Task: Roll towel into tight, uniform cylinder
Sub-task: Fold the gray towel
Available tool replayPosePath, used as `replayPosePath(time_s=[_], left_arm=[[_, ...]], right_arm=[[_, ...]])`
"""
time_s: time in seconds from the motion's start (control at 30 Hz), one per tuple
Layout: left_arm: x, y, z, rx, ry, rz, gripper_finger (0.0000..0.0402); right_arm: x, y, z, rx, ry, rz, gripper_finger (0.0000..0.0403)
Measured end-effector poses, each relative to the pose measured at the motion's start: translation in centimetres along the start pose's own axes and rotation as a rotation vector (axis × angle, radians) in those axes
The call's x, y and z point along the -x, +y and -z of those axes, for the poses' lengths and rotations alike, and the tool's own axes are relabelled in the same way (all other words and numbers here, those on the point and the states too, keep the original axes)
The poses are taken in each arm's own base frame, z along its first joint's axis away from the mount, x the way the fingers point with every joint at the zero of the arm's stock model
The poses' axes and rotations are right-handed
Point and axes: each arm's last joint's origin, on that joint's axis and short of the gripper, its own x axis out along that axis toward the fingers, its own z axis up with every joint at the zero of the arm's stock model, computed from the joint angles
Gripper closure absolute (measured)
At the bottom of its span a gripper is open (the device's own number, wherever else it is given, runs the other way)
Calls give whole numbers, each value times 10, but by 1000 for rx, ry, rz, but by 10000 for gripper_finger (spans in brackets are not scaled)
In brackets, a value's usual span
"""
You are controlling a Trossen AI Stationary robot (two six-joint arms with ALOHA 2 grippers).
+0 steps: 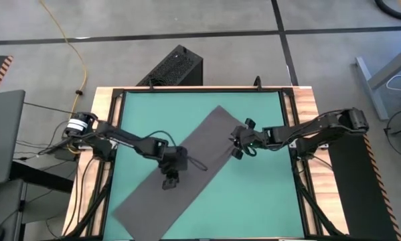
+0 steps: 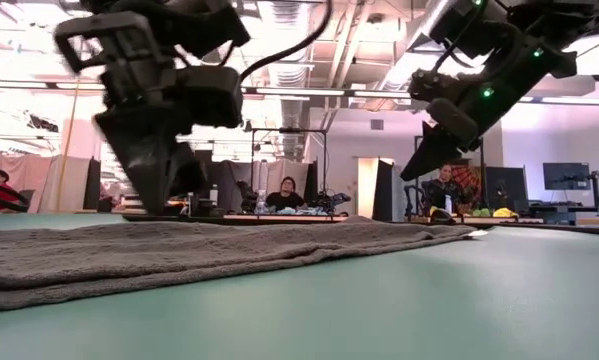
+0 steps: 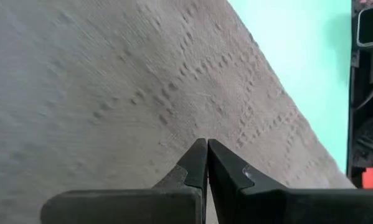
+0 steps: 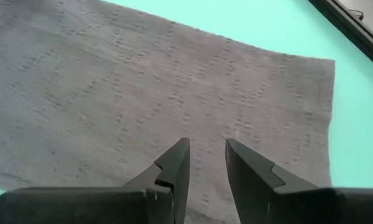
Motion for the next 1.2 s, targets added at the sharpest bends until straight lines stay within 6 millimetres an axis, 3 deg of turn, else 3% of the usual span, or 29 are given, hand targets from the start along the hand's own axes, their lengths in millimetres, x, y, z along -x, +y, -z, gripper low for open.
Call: replayPosePath(time_s=[0.2,0.6,0.77,0.97,1.2], left_arm=[[28,-1,-28,46,43,-35,401],[67,3,-73,209,-129,-40,401],[71,12,-74,197,-146,-80,401],[70,16,-63,166,-52,-183,401],[71,17,-62,217,-54,-184,401]], right_arm=[[0,0,0,-9,1,-1,275],[0,0,0,-108,2,-1,275],[-1,-1,0,-160,0,4,275],[-1,-1,-1,-180,0,6,275],[-1,-1,-1,-182,-5,3,275]])
